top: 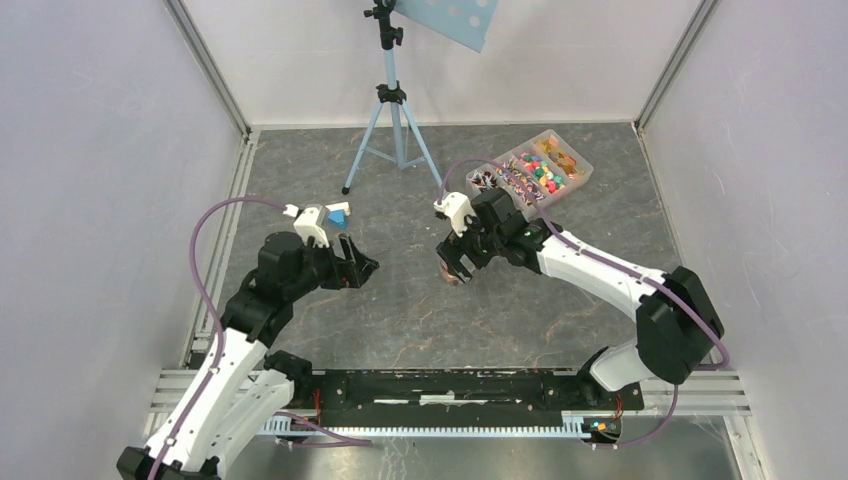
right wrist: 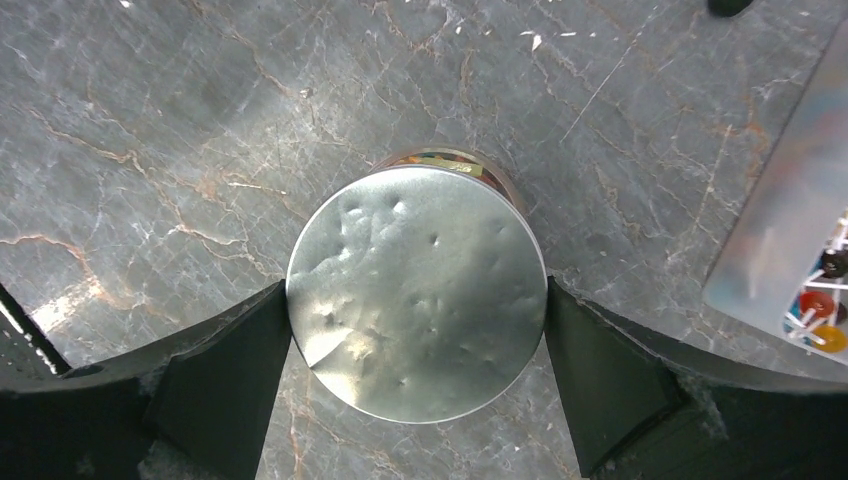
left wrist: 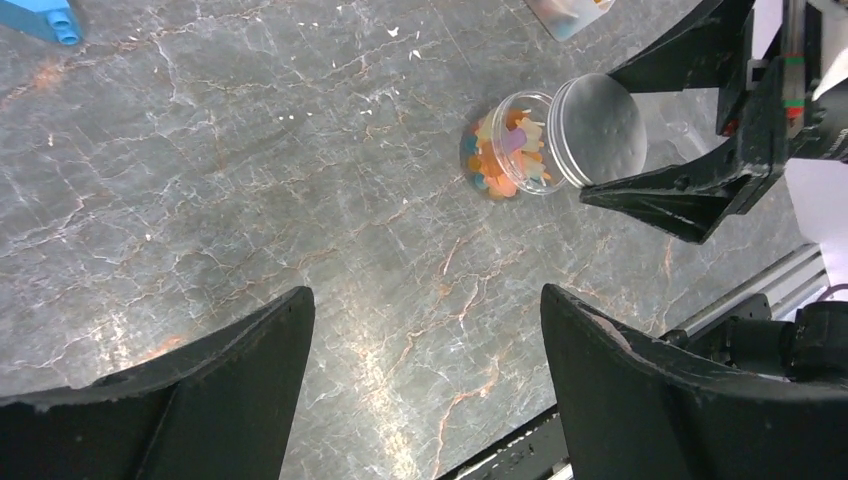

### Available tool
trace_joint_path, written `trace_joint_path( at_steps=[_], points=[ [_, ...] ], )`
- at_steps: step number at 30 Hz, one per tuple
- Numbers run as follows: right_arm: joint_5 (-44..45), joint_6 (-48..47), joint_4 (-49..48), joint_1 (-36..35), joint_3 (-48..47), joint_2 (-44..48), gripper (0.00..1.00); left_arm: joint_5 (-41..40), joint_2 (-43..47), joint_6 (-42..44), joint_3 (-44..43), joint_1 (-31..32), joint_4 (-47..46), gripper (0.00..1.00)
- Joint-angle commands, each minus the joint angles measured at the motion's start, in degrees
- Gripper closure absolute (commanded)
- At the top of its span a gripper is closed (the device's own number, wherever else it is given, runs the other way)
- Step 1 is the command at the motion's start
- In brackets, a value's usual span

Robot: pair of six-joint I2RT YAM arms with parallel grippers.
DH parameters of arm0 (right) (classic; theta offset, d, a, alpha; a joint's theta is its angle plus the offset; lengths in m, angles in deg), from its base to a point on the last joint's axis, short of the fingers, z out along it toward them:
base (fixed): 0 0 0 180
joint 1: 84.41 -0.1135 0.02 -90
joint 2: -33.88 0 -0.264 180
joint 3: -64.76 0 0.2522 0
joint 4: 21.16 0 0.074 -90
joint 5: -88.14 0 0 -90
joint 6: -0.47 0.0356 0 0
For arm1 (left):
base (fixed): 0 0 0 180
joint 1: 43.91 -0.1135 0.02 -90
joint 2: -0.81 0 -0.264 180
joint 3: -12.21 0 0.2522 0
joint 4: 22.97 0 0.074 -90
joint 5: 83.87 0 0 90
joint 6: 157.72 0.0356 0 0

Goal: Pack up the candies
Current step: Close the bottle lid on the packing bottle.

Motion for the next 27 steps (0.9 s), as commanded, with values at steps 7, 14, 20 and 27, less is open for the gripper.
trace_joint_path(
  at_steps=[7, 14, 20, 27],
  points=[
    [-2.37, -2.40, -6.06, 0.27, 0.48, -5.56, 0.02, 8.11, -9.59, -14.24, 4.33, 0.14, -19.08, 0.21],
    [-1.57, -3.21, -7.30, 0.27, 2.18, -7.43, 0.02, 10.89, -21.18, -22.65, 7.50, 0.49, -35.11, 0.28],
    [-0.70, -3.55, -6.84, 0.27, 2.57, -8.31, 0.02, 10.72, -28.93, -24.72, 6.49, 2.14, -42.31, 0.29],
    [0.84, -3.36, -4.36, 0.30, 1.68, -5.09, 0.02, 10.22, -34.58, -24.25, 4.11, 4.84, -44.33, 0.31]
  ],
)
